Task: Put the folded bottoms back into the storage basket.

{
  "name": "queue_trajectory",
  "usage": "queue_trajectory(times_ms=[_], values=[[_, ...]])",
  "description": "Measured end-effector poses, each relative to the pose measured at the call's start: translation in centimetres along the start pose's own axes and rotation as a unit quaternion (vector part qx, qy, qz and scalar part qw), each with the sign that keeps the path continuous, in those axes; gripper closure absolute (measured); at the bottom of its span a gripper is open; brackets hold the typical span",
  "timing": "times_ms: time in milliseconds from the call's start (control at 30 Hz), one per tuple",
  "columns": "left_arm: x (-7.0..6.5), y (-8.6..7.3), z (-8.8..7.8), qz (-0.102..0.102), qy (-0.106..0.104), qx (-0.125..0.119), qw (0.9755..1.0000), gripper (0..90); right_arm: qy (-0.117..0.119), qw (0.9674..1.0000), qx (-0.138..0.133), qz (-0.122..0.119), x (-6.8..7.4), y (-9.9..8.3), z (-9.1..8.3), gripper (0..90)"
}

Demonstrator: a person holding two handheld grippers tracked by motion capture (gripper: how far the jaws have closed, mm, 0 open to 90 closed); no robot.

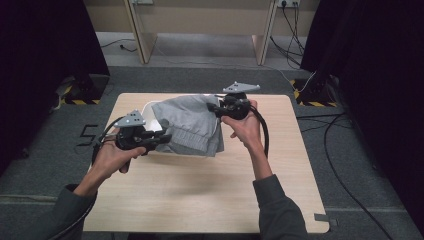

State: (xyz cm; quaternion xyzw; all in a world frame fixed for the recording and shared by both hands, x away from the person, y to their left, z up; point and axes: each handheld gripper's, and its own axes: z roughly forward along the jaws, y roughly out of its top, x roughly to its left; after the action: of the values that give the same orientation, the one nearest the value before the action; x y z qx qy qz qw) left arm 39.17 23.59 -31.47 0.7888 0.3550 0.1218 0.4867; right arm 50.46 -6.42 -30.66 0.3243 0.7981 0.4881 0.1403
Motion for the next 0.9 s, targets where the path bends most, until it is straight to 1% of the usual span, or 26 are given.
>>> queue_trajectory(times_ms=[67,100,200,233,267,300,333,367,400,433,467,500,533,567,600,633,667,700,733,767,800,833,867,900], values=[[0.6,0.1,0.0,-0.003,0.005,0.001,1.0000,76.1,0.001,1.0000,0.002,0.000,-0.1,0.3,0.7,70.9],[1.3,0.1,-0.1,-0.010,0.009,0.001,0.9999,76.1,0.000,1.0000,0.005,0.000,-0.1,0.7,1.3,70.9],[2.4,0.0,-0.2,-0.019,0.015,-0.003,0.9997,76.2,0.001,1.0000,0.009,0.002,-0.1,1.3,2.4,70.9],[2.7,-0.1,-0.2,-0.022,0.017,-0.003,0.9996,76.2,0.001,1.0000,0.009,0.000,-0.1,1.5,2.8,70.9],[2.7,-0.1,-0.2,-0.022,0.017,-0.003,0.9996,76.3,0.001,1.0000,0.009,0.000,-0.1,1.5,2.8,70.9],[3.3,-0.3,-0.2,-0.027,0.021,-0.003,0.9994,76.3,0.004,0.9999,0.012,0.001,0.0,1.8,3.5,71.0],[3.3,-0.3,-0.2,-0.027,0.021,-0.003,0.9994,76.3,0.004,0.9999,0.012,0.001,0.0,1.8,3.5,71.0],[3.7,-0.3,-0.3,-0.030,0.024,-0.002,0.9993,76.3,0.004,0.9999,0.016,0.001,0.1,2.0,4.4,71.1],[4.1,-0.5,-0.2,-0.034,0.027,-0.001,0.9991,76.4,0.005,0.9999,0.016,0.000,0.0,2.1,4.7,71.2],[4.1,-0.5,-0.2,-0.034,0.027,-0.001,0.9991,76.4,0.009,0.9998,0.018,0.005,0.1,2.2,5.2,71.3],[4.4,-0.5,-0.2,-0.036,0.029,-0.001,0.9989,76.4,0.009,0.9998,0.018,0.005,0.1,2.2,5.2,71.3],[4.9,-0.8,-0.1,-0.041,0.033,0.001,0.9986,76.5,0.013,0.9997,0.022,0.006,0.2,2.2,6.0,71.5],[4.9,-0.8,-0.1,-0.041,0.033,0.001,0.9986,76.5,0.013,0.9997,0.022,0.006,0.2,2.2,6.0,71.5],[5.5,-1.1,0.1,-0.046,0.036,0.004,0.9983,76.5,0.013,0.9995,0.027,0.008,0.3,2.2,6.9,71.6],[5.5,-1.1,0.1,-0.046,0.036,0.004,0.9983,76.5,0.014,0.9994,0.028,0.013,0.3,2.1,7.3,71.6],[6.1,-1.4,0.3,-0.053,0.037,0.007,0.9979,76.5,0.015,0.9993,0.031,0.011,0.3,2.0,7.7,71.7],[6.1,-1.4,0.3,-0.053,0.037,0.007,0.9979,76.5,0.015,0.9993,0.031,0.011,0.3,2.0,7.7,71.7],[6.4,-1.6,0.4,-0.056,0.039,0.009,0.9976,76.5,0.015,0.9992,0.033,0.015,0.3,1.9,8.1,71.7],[6.7,-1.8,0.6,-0.059,0.040,0.011,0.9974,76.5,0.016,0.9991,0.036,0.016,0.2,1.7,8.4,71.7],[7.3,-2.2,1.0,-0.067,0.040,0.014,0.9968,76.6,0.016,0.9988,0.041,0.022,0.0,1.2,9.2,71.7],[7.3,-2.2,1.0,-0.067,0.040,0.014,0.9968,76.6,0.016,0.9988,0.041,0.022,0.0,1.2,9.2,71.7],[7.6,-2.4,1.2,-0.071,0.040,0.015,0.9966,76.7,0.017,0.9983,0.047,0.029,-0.1,0.7,9.9,71.7],[7.8,-2.5,1.4,-0.074,0.040,0.016,0.9963,76.7,0.017,0.9983,0.047,0.029,-0.1,0.7,9.9,71.7],[8.1,-2.7,1.9,-0.079,0.042,0.018,0.9958,76.7,0.016,0.9980,0.053,0.031,-0.4,0.1,10.5,71.7]])
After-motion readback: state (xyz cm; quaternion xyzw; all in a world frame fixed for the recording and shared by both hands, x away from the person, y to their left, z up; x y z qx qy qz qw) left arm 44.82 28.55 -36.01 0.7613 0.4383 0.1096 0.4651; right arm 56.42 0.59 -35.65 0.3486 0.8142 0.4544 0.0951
